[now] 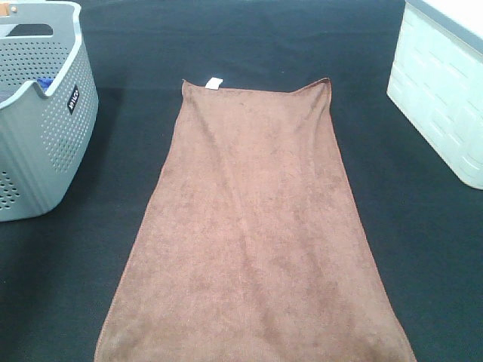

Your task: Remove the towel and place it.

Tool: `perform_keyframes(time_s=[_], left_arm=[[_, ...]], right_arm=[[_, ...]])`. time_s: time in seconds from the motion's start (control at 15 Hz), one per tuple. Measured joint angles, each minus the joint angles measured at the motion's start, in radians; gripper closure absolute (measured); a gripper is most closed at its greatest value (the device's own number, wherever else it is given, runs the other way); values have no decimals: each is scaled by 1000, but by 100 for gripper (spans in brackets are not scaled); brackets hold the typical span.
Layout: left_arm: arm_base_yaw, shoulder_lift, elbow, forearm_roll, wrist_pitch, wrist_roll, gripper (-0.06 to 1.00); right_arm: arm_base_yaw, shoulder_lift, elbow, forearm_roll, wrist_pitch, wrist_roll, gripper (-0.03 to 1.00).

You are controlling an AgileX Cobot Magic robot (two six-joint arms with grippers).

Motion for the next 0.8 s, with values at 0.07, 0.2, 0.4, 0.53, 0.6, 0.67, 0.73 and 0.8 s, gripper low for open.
perform_keyframes(time_s=[0.07,0.2,0.4,0.53,0.6,0.67,0.73,0.8], left_arm=[[0,-100,84,0,-2,0,23],[0,-296,206,0,-8,0,23],[0,-559,347,2,-18,0,23],[0,-784,459,14,-19,0,23],[0,-865,501,17,-19,0,23],[0,-951,536,17,-15,0,23],[0,-1021,563,16,-3,0,23],[0,-1086,591,13,20,0,23]], right_arm=[[0,-117,73,-1,1,25,20],[0,-318,191,-15,2,50,20],[0,-559,335,-32,3,53,20],[0,-700,404,-39,6,36,21],[0,-752,421,-38,6,15,21],[0,-796,433,-41,6,-2,21],[0,-817,440,-43,7,-9,21],[0,-820,449,-44,7,-19,21]])
